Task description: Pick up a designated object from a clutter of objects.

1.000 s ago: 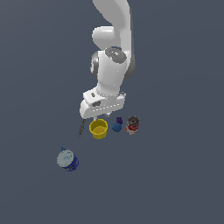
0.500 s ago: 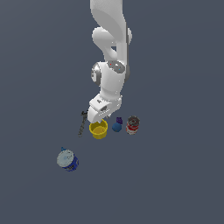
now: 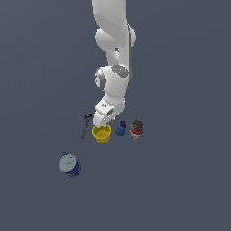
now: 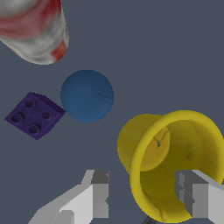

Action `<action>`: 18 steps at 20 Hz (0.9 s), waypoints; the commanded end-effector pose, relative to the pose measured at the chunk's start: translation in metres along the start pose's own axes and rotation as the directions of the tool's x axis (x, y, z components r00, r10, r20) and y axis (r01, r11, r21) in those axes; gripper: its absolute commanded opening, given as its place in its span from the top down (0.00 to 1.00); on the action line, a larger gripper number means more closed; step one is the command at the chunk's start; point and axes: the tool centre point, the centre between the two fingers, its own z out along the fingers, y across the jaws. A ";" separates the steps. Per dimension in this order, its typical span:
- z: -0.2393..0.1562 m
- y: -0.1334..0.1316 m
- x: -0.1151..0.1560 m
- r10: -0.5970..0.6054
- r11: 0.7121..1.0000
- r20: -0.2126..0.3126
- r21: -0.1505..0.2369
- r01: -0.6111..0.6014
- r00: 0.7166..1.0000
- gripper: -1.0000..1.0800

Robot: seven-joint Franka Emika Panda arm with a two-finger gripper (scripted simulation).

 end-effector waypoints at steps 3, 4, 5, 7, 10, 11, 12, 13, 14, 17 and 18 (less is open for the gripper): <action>0.002 0.000 0.000 0.000 1.000 0.000 0.000 0.000 1.000 0.38; 0.004 0.000 0.000 -0.001 1.000 0.000 0.000 0.001 1.000 0.38; 0.006 0.000 0.000 -0.001 1.000 -0.001 0.000 0.001 1.000 0.38; 0.012 -0.001 0.000 -0.003 1.000 -0.001 0.000 0.003 1.000 0.38; 0.022 -0.001 0.000 -0.005 1.000 -0.002 0.000 0.005 1.000 0.38; 0.025 -0.001 -0.001 -0.005 1.000 -0.002 0.000 0.005 1.000 0.38; 0.027 -0.001 0.000 -0.005 1.000 -0.002 0.000 0.005 1.000 0.38; 0.029 -0.001 0.000 -0.005 1.000 -0.002 0.000 0.005 1.000 0.38; 0.030 -0.001 0.000 -0.005 1.000 -0.002 0.000 0.005 1.000 0.38; 0.030 -0.001 0.000 -0.005 1.000 -0.002 -0.001 0.005 1.000 1.00; 0.030 -0.001 0.000 -0.005 1.000 -0.002 -0.001 0.005 1.000 1.00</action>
